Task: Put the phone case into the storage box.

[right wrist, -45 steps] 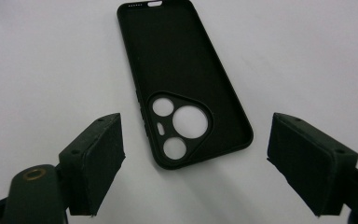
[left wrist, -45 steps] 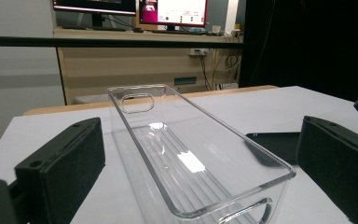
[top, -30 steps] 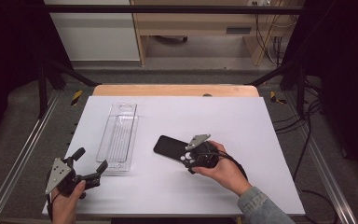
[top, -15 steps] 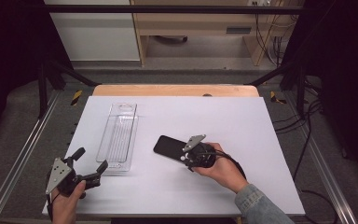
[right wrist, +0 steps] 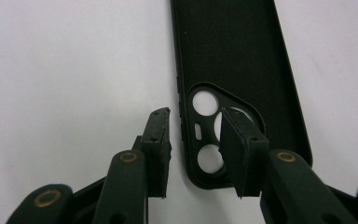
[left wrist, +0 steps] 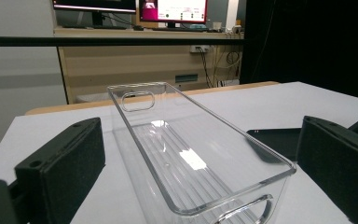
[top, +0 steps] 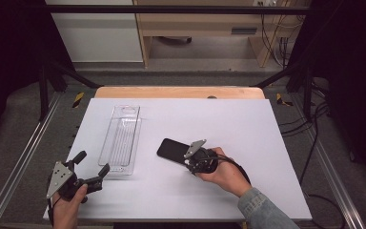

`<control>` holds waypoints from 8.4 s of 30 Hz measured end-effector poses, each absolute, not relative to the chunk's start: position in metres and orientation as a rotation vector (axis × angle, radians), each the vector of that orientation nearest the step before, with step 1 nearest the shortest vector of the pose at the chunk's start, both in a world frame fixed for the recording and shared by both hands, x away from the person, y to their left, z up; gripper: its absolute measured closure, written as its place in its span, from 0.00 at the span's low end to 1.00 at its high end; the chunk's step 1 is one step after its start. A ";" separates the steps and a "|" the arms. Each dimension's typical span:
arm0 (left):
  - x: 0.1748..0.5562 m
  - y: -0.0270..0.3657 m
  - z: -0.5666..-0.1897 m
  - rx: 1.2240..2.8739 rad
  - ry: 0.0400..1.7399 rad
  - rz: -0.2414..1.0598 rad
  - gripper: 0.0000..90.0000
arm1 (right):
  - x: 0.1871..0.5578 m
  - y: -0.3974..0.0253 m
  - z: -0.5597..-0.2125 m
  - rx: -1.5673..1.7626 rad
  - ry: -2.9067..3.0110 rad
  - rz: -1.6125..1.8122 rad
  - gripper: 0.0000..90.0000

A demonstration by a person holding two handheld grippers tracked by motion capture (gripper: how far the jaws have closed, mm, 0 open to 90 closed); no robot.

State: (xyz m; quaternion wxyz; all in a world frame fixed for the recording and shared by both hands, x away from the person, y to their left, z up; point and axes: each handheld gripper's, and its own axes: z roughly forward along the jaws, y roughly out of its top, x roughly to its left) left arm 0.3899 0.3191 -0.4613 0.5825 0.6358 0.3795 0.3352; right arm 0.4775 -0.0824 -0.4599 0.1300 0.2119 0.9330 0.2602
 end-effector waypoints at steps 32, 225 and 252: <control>0.390 0.317 -0.461 1.490 0.879 0.776 0.01 | 0.481 -0.076 -0.469 0.517 2.765 0.715 0.90; 0.450 0.177 -0.371 2.107 0.438 0.850 0.04 | 0.397 -0.085 -0.431 -0.117 2.340 0.432 0.97; 0.487 0.143 -0.377 2.256 0.360 0.831 0.05 | 0.395 -0.082 -0.436 -0.157 2.310 0.404 0.97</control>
